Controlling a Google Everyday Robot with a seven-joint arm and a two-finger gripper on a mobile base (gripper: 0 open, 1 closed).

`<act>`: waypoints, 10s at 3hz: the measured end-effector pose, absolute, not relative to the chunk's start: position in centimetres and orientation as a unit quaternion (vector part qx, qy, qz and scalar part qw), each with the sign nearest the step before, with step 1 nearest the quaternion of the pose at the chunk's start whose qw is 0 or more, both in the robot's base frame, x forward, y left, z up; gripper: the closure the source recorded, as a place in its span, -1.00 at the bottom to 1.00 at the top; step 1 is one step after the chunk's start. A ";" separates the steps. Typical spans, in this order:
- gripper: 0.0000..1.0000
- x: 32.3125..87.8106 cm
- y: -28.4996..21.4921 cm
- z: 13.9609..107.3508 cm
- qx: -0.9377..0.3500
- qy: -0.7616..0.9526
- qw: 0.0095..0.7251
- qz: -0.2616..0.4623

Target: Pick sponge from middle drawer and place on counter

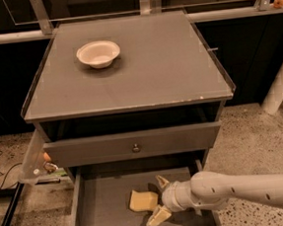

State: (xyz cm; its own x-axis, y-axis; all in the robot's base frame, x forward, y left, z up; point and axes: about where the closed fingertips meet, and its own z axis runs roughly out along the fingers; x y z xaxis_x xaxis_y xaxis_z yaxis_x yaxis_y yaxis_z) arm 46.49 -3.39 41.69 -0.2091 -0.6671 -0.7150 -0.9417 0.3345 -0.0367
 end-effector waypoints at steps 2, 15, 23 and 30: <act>-1.00 47.7 -1.0 39.2 -0.547 0.733 0.332 0.232; 1.00 46.7 -10.6 58.1 -0.531 0.733 0.385 0.182; 1.00 58.2 -14.4 94.6 -0.622 0.624 0.471 0.046; 1.00 72.2 -11.1 86.5 -0.560 0.696 0.427 0.141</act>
Offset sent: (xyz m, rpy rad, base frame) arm 0.0195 0.0370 -0.0415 0.0551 0.0056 0.0715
